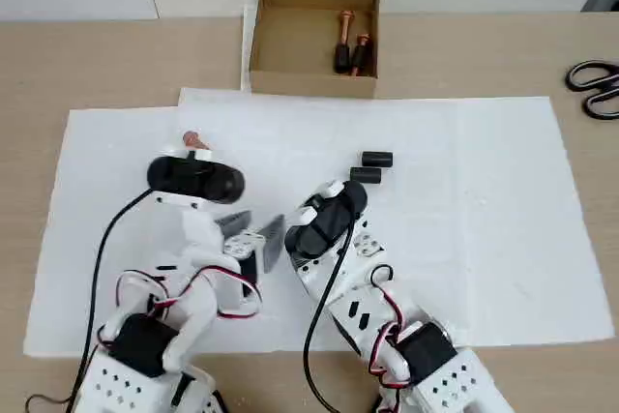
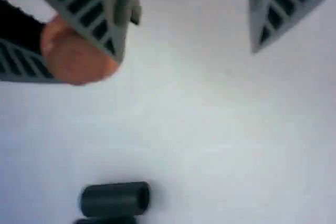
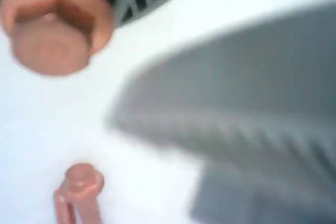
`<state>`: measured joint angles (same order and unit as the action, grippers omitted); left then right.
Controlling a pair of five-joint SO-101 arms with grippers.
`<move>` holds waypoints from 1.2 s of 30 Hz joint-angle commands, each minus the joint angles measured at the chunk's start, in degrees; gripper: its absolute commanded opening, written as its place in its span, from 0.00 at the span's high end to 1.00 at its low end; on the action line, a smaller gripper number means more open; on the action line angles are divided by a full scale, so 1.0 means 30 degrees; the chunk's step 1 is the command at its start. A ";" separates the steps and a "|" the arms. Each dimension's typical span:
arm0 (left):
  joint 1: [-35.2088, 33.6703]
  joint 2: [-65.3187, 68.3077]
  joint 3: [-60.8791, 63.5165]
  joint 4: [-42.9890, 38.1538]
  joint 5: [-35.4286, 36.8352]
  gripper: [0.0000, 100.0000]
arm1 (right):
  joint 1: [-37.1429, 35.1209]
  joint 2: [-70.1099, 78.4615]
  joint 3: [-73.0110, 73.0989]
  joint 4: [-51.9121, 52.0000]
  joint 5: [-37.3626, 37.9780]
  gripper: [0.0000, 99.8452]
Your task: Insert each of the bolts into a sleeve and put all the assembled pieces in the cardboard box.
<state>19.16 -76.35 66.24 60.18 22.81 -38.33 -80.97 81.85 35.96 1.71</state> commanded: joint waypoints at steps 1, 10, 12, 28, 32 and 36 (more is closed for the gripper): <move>-0.1758 -0.0147 -0.1187 0.0674 -0.0029 0.85 | 0.0190 -0.0308 -0.0117 -0.0366 -0.0176 1.00; -0.5538 -0.0147 -0.1333 0.1348 -0.0029 0.85 | 0.2886 -0.0308 0.0352 -0.0366 -0.0176 1.00; -0.6593 -0.0147 -0.1304 0.1348 -0.0029 0.85 | 0.4264 -0.0132 0.0322 -0.0308 -0.0176 1.00; -1.2747 -0.0117 -0.0923 0.2432 -0.7678 0.85 | 0.8806 0.2183 -0.6681 0.4938 0.1407 1.00; -1.2747 -0.0117 -0.0923 0.2432 -0.7678 0.85 | 0.8777 0.7194 -1.0344 0.4850 0.1436 1.00; -1.2747 -0.0117 -0.0894 0.2462 -0.7707 0.85 | 0.8747 1.3758 -1.5033 0.4264 0.1377 1.00</move>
<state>-18.81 -76.44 64.48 67.30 -0.13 -12.40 -53.01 49.49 51.16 5.49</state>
